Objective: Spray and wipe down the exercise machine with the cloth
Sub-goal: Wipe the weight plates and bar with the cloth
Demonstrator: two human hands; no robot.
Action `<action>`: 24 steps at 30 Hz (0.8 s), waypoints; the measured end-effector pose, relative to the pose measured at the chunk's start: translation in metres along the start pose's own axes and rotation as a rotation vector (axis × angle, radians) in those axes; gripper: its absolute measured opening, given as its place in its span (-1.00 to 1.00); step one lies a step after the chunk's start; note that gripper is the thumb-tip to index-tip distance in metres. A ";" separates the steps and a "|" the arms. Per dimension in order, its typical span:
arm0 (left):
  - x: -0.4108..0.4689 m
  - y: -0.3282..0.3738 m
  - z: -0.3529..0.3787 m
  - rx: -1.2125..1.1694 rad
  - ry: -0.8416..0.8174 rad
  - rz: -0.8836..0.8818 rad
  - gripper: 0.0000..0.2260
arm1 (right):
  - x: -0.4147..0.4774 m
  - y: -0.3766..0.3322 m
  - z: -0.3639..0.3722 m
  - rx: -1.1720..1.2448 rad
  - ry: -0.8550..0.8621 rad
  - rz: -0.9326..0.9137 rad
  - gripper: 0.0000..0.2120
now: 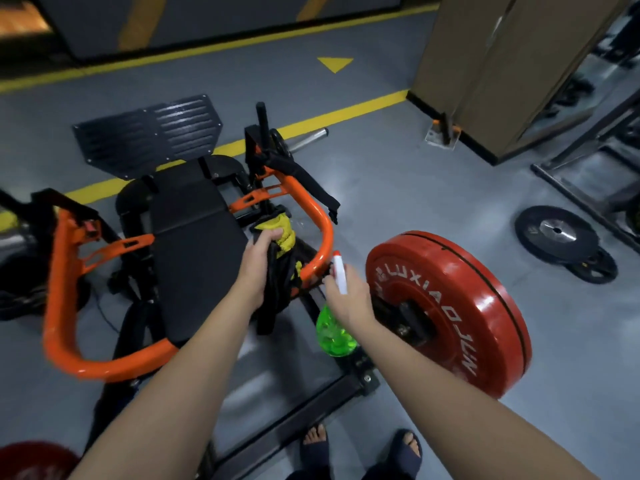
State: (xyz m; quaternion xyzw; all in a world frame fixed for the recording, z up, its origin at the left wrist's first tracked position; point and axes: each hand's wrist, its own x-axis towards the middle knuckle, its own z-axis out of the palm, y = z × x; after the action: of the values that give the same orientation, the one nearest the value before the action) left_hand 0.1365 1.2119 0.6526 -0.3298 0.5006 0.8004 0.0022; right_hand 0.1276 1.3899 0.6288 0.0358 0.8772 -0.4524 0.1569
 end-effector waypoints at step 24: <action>-0.072 0.024 -0.170 -0.195 0.280 -0.041 -0.62 | 0.058 -0.082 0.188 -0.076 -0.518 -0.134 -0.24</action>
State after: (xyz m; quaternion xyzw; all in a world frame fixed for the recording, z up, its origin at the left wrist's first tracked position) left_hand 0.2741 1.0873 0.6626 -0.4468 0.4090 0.7913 -0.0831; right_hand 0.1014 1.1859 0.5734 -0.1451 0.8245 -0.4227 0.3472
